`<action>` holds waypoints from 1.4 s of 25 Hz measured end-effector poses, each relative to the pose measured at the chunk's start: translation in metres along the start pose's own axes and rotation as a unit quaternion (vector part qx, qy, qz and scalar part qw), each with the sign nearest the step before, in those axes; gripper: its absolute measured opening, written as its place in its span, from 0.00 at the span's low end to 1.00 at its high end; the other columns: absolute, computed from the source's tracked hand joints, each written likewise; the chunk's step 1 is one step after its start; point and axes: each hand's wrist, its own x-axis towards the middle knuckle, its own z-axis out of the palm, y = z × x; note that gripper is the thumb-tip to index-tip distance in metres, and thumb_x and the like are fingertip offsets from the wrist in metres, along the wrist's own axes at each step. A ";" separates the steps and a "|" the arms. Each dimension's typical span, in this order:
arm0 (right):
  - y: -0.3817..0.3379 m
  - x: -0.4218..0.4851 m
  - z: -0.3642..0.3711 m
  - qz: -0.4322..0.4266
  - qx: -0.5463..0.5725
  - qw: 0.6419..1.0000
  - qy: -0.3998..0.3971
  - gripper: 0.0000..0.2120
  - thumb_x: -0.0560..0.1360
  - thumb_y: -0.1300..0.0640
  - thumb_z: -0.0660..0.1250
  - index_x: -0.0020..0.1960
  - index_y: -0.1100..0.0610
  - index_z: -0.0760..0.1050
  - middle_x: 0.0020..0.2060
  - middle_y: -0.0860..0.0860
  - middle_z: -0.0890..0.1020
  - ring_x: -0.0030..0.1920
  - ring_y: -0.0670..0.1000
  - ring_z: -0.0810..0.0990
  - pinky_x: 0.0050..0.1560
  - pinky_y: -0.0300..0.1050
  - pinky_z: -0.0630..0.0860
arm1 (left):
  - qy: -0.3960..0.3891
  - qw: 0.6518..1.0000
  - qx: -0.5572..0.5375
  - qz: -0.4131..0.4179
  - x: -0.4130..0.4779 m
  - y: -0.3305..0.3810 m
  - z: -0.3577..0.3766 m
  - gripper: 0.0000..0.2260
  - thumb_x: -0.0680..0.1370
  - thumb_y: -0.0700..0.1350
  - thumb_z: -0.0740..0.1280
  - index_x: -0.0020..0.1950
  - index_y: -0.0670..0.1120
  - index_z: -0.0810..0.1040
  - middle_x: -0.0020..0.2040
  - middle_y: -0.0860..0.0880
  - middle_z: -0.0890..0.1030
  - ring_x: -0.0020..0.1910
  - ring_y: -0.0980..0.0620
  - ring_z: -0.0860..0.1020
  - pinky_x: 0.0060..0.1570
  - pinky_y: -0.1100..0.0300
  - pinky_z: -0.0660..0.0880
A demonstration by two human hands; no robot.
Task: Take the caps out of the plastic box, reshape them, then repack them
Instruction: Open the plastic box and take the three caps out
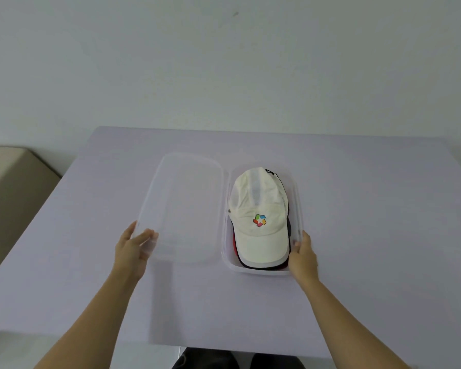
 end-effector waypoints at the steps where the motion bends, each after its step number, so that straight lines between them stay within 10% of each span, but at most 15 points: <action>1: 0.000 0.000 0.001 -0.001 -0.009 1.000 0.001 0.25 0.80 0.63 0.51 0.75 0.54 0.52 0.69 0.58 0.70 0.67 0.59 0.70 0.62 0.50 0.69 | 0.003 1.000 0.010 -0.012 0.000 -0.008 -0.001 0.22 0.75 0.28 0.64 0.68 0.40 0.69 0.46 0.42 0.79 0.34 0.53 0.82 0.36 0.62 0.81; 7: -0.001 0.004 0.002 -0.015 -0.037 0.999 0.004 0.27 0.79 0.64 0.52 0.76 0.54 0.50 0.67 0.59 0.72 0.65 0.60 0.72 0.61 0.51 0.70 | 0.001 0.990 0.137 -0.044 0.017 -0.042 -0.005 0.23 0.75 0.37 0.67 0.69 0.45 0.69 0.51 0.43 0.79 0.46 0.46 0.79 0.52 0.51 0.77; 15: 0.002 0.006 0.006 -0.012 -0.053 0.998 0.012 0.27 0.79 0.64 0.51 0.76 0.54 0.49 0.68 0.59 0.71 0.64 0.61 0.73 0.62 0.53 0.71 | 0.043 0.877 0.478 -0.002 0.091 -0.076 -0.037 0.31 0.59 0.57 0.67 0.59 0.45 0.78 0.59 0.40 0.76 0.54 0.40 0.78 0.56 0.41 0.77; 22: 0.003 0.007 0.011 -0.019 -0.052 0.998 0.020 0.28 0.78 0.64 0.54 0.76 0.56 0.49 0.62 0.58 0.74 0.65 0.61 0.71 0.64 0.56 0.70 | 0.043 0.769 0.632 0.087 0.021 -0.050 0.024 0.27 0.77 0.44 0.62 0.74 0.39 0.59 0.71 0.38 0.59 0.67 0.38 0.59 0.63 0.45 0.66; 25: 0.003 0.006 0.009 -0.161 -0.175 0.966 0.102 0.29 0.76 0.65 0.58 0.75 0.59 0.54 0.71 0.59 0.64 0.72 0.61 0.61 0.71 0.56 0.62 | -0.019 0.804 0.563 0.189 0.003 -0.066 0.065 0.27 0.80 0.43 0.60 0.75 0.38 0.56 0.73 0.37 0.59 0.71 0.40 0.58 0.69 0.49 0.60; 28: -0.006 0.009 -0.005 -0.355 -0.273 0.894 0.015 0.33 0.66 0.66 0.60 0.71 0.57 0.63 0.73 0.57 0.61 0.72 0.58 0.60 0.70 0.56 0.63 | -0.110 0.839 0.494 0.202 -0.023 -0.082 0.113 0.26 0.81 0.47 0.56 0.77 0.41 0.53 0.75 0.41 0.60 0.74 0.44 0.60 0.73 0.50 0.58; 31: -0.021 0.009 -0.014 -0.329 -0.357 0.860 -0.158 0.41 0.66 0.65 0.62 0.76 0.51 0.51 0.77 0.50 0.46 0.76 0.53 0.46 0.74 0.49 0.55 | -0.148 0.851 0.471 0.180 -0.039 -0.098 0.139 0.25 0.82 0.50 0.53 0.77 0.43 0.51 0.76 0.43 0.61 0.74 0.45 0.61 0.71 0.53 0.58; 35: -0.037 0.016 -0.009 -0.290 -0.495 0.795 -0.199 0.51 0.68 0.62 0.69 0.76 0.52 0.36 0.75 0.54 0.35 0.75 0.57 0.37 0.73 0.50 0.57 | -0.079 0.850 0.501 0.143 -0.041 -0.106 0.151 0.22 0.83 0.47 0.48 0.76 0.43 0.54 0.67 0.40 0.73 0.66 0.40 0.71 0.62 0.50 0.66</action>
